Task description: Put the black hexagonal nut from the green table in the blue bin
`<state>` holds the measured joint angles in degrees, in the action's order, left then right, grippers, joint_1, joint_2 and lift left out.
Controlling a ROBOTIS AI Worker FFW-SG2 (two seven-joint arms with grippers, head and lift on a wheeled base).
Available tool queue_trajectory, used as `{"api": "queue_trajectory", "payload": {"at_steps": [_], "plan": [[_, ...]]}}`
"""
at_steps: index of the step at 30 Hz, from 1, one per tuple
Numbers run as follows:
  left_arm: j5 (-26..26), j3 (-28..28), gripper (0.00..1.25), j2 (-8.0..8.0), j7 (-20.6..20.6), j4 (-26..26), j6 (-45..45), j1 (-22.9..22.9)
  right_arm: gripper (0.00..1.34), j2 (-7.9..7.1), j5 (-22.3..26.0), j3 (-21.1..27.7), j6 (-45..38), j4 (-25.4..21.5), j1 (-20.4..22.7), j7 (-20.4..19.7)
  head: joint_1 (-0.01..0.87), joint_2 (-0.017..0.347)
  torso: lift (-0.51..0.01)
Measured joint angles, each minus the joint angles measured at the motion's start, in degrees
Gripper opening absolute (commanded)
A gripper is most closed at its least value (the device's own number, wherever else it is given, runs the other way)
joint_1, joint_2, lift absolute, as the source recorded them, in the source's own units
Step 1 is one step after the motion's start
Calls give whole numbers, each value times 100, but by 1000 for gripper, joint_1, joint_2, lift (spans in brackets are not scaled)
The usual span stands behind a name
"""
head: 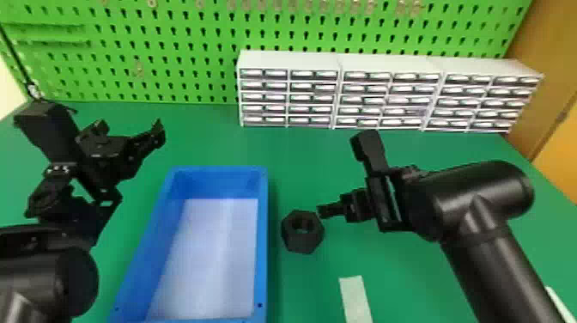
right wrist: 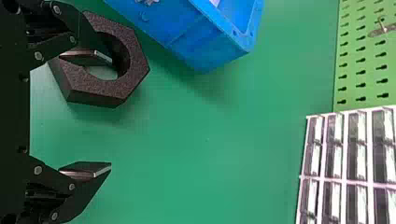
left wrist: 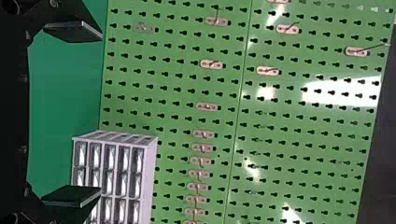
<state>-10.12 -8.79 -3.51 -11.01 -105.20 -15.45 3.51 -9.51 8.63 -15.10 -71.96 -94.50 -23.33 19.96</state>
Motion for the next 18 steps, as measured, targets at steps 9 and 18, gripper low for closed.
{"api": "queue_trajectory", "payload": {"at_steps": [9, 18], "plan": [[-1, -2, 1123, 0, -2, 1, -1, 0, 873, 48, -126, -165, 247, 428, -122, 198, 692, 8, -97], [-2, -8, 1123, 0, -2, 1, 5, 4, 873, 91, -357, -260, 506, 802, -294, 433, 692, 8, -97]]}}
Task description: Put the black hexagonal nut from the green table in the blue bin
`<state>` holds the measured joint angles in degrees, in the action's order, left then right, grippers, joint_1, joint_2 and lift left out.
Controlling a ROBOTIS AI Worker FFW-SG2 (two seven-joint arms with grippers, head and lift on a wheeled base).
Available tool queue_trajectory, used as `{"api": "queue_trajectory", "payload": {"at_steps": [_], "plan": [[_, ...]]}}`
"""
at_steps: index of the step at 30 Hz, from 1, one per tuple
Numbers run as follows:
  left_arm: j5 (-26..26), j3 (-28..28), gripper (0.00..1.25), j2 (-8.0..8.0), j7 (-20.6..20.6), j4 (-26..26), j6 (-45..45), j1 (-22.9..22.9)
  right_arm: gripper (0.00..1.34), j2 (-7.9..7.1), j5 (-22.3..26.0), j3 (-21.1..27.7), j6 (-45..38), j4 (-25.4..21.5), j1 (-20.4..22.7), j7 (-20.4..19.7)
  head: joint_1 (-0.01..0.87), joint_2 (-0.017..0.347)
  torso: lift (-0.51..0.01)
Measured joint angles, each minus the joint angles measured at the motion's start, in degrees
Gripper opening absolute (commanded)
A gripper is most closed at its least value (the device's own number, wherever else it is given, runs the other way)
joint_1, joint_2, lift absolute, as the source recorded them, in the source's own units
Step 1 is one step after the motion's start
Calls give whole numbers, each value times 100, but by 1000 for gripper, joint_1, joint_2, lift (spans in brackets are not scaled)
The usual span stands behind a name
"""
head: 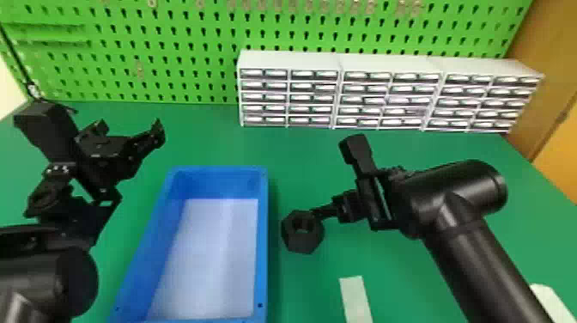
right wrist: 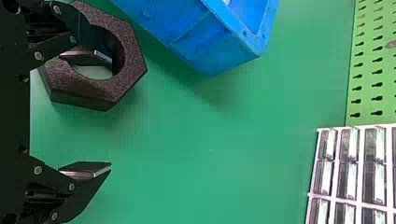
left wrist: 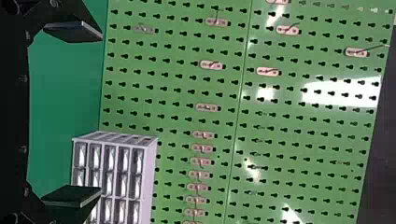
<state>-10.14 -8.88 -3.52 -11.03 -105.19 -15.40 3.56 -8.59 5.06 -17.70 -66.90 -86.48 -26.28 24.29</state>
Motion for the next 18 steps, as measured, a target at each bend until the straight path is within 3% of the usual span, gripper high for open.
{"api": "queue_trajectory", "payload": {"at_steps": [18], "plan": [[3, -5, 1123, -1, 3, 0, 2, 4, 873, 52, -49, -286, 563, 613, -212, 301, 692, 8, -97]]}}
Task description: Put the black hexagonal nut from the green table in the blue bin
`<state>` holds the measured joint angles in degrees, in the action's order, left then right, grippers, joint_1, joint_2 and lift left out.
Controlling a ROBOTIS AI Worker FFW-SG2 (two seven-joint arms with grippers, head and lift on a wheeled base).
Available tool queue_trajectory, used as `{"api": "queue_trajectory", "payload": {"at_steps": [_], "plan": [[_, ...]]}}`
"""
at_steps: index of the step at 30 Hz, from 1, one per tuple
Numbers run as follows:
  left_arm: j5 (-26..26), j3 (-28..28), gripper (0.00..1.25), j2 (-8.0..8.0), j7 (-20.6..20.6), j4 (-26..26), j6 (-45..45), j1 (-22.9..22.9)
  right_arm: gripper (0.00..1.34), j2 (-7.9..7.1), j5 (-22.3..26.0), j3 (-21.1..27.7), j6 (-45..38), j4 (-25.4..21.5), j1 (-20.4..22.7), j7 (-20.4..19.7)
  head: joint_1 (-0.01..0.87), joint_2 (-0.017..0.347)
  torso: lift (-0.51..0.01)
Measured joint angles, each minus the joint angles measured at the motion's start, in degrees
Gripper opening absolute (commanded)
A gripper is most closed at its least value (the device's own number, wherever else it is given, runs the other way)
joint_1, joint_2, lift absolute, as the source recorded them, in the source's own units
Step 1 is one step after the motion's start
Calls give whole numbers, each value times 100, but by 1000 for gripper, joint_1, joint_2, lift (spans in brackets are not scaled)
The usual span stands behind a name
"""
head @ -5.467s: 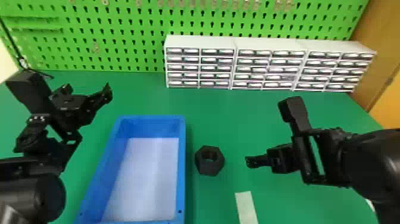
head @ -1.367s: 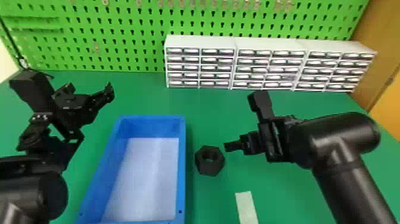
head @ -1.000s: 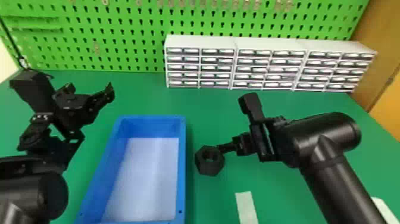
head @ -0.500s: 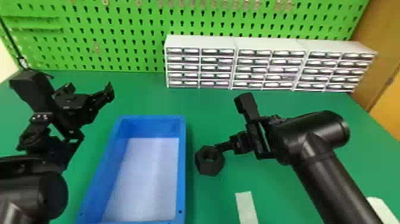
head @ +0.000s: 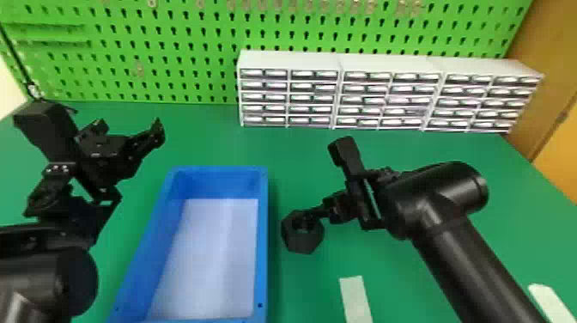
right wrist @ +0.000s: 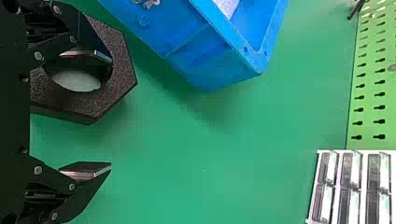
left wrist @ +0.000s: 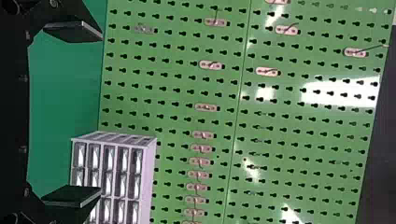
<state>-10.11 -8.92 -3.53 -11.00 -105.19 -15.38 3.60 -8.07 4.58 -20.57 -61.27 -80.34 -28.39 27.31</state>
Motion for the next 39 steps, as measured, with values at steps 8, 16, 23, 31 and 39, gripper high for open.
{"api": "queue_trajectory", "payload": {"at_steps": [8, 16, 23, 31, 39], "plan": [[0, -4, 1123, -1, 0, 7, 2, 0, 873, 12, -21, -85, 98, 154, -39, 31, 692, 8, -97], [1, -8, 1123, -2, -3, 7, 9, 0, 873, 23, -62, -147, 221, 353, -51, 98, 692, 8, -97], [1, -12, 1123, -1, 0, 7, 16, 0, 873, 25, -155, -193, 292, 440, -60, 150, 692, 8, -97], [1, -12, 1123, -2, -2, 7, 17, 0, 874, 27, -230, -233, 333, 502, -83, 161, 692, 8, -97], [0, -11, 1123, -3, -3, 7, 18, 0, 874, 25, -252, -282, 367, 573, -85, 170, 692, 8, -97]]}}
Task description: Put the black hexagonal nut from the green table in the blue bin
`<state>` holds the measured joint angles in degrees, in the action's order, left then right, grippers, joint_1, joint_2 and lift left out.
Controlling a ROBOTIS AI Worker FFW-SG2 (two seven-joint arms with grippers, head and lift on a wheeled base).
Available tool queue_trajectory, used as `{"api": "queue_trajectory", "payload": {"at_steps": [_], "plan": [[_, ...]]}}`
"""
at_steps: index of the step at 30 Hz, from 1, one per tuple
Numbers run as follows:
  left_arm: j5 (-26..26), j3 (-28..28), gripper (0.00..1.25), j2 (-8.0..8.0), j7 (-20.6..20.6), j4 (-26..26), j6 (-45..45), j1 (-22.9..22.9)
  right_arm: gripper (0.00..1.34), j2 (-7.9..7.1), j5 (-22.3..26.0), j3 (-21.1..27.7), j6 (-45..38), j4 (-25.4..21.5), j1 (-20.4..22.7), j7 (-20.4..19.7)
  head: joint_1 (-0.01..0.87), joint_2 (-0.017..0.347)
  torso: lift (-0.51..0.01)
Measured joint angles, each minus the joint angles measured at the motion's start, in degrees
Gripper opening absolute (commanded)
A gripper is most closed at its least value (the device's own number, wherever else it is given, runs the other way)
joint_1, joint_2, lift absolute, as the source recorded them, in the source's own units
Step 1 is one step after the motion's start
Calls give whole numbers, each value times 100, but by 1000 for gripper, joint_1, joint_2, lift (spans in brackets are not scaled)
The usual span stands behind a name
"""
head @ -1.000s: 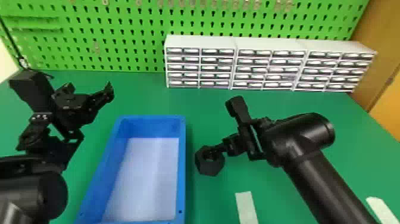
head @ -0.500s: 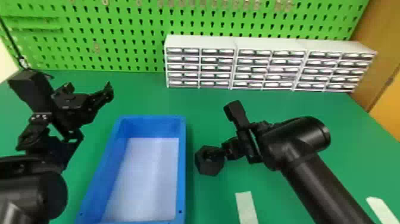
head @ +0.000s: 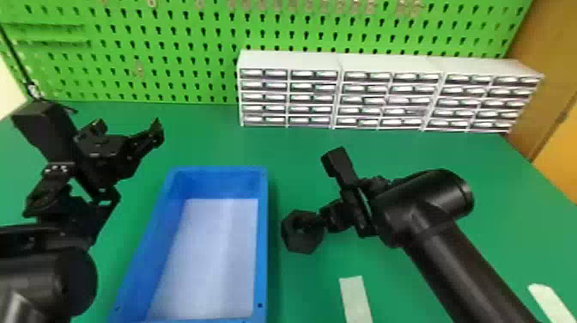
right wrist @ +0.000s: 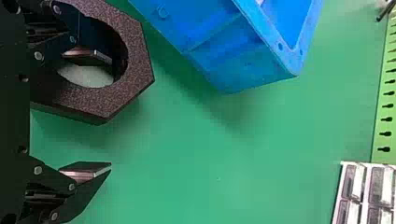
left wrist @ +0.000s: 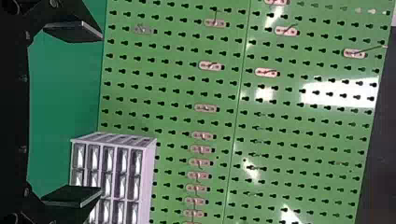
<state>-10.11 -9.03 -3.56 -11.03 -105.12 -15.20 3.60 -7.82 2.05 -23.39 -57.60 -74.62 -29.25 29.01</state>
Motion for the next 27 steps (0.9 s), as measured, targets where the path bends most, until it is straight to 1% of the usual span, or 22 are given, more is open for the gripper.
{"api": "queue_trajectory", "payload": {"at_steps": [22, 25, 27], "plan": [[0, 6, 1123, 2, 0, 0, 0, -8, 868, -13, -72, -64, 3, 70, 33, 24, 692, 8, -97], [0, 6, 1123, 2, 3, 0, 0, -8, 801, -17, -73, -68, 3, 70, 33, 26, 692, 8, -97], [0, 6, 1123, 2, 3, 0, 0, -8, 701, -18, -73, -71, 3, 71, 33, 27, 692, 8, -97]]}}
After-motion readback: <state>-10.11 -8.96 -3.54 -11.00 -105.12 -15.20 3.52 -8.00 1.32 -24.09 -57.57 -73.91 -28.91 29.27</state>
